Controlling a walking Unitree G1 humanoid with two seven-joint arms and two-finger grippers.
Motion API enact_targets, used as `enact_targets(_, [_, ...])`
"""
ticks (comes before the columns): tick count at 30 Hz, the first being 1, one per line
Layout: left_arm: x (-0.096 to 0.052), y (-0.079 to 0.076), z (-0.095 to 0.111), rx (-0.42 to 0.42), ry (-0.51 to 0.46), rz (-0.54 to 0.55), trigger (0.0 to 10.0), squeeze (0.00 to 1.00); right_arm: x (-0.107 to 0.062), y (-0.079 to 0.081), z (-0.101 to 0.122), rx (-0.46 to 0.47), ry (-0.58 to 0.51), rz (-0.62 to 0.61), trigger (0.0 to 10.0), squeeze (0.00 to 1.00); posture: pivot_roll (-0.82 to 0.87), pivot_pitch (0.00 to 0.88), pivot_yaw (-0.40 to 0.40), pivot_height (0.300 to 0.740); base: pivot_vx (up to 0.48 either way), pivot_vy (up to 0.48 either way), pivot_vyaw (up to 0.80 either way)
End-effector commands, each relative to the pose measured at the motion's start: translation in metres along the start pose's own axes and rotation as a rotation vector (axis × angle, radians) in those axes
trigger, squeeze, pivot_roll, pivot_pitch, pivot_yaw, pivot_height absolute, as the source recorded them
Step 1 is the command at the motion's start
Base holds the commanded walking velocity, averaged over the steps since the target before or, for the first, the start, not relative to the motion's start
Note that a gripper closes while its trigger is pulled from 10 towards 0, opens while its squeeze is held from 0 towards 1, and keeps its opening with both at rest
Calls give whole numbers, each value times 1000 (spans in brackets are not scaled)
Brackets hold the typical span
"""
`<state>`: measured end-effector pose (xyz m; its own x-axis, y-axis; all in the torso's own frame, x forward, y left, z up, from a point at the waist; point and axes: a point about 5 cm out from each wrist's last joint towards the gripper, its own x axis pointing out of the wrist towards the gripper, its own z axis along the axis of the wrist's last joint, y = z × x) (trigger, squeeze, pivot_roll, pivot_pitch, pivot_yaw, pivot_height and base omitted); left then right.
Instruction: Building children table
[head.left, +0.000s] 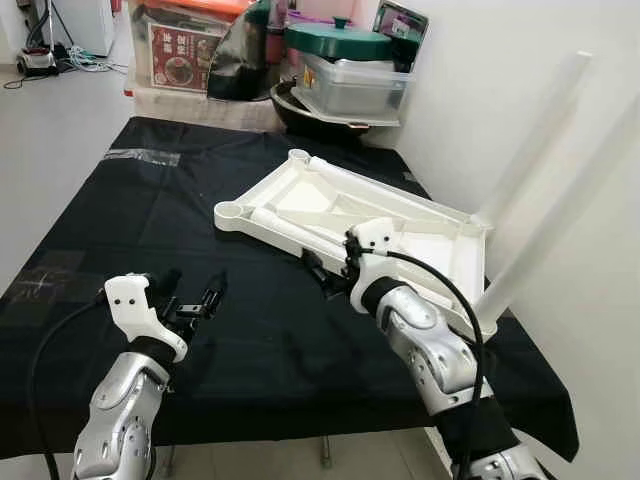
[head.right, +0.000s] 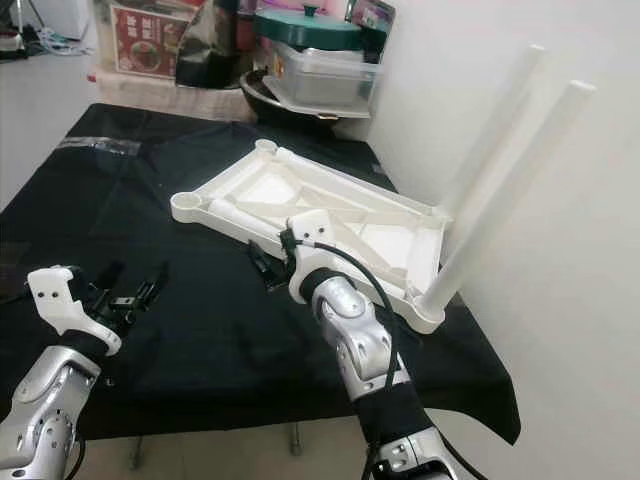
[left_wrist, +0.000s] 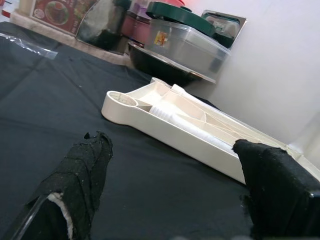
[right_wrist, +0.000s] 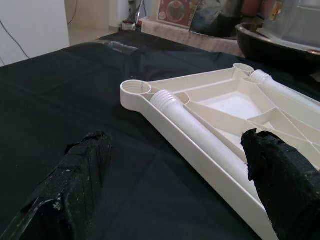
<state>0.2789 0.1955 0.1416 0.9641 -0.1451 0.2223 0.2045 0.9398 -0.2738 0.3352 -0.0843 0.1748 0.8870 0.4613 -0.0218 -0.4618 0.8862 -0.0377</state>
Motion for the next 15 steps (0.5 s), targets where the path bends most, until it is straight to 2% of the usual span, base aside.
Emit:
enact_targets(1, [0,-5,2,58,22,21,10000,0,-5,-3,0,-2,-9,7,10000,0,115,0,-187,740,0,0,0])
enact_targets(7, [1,-16,20,131,-29,47,10000,0,-10,-1,3,-6,-21,34,10000,0,109,0,-183,740,0,0,0])
enact_targets(11, [5,-26,27,218,-64,53,10000,0,-10,1,0,-4,-11,31,10000,0,111,0,-181,740,0,0,0])
enact_targets(15, [9,-30,31,237,-94,64,10000,0,-9,2,1,2,-13,23,10000,0,112,0,-182,740,0,0,0])
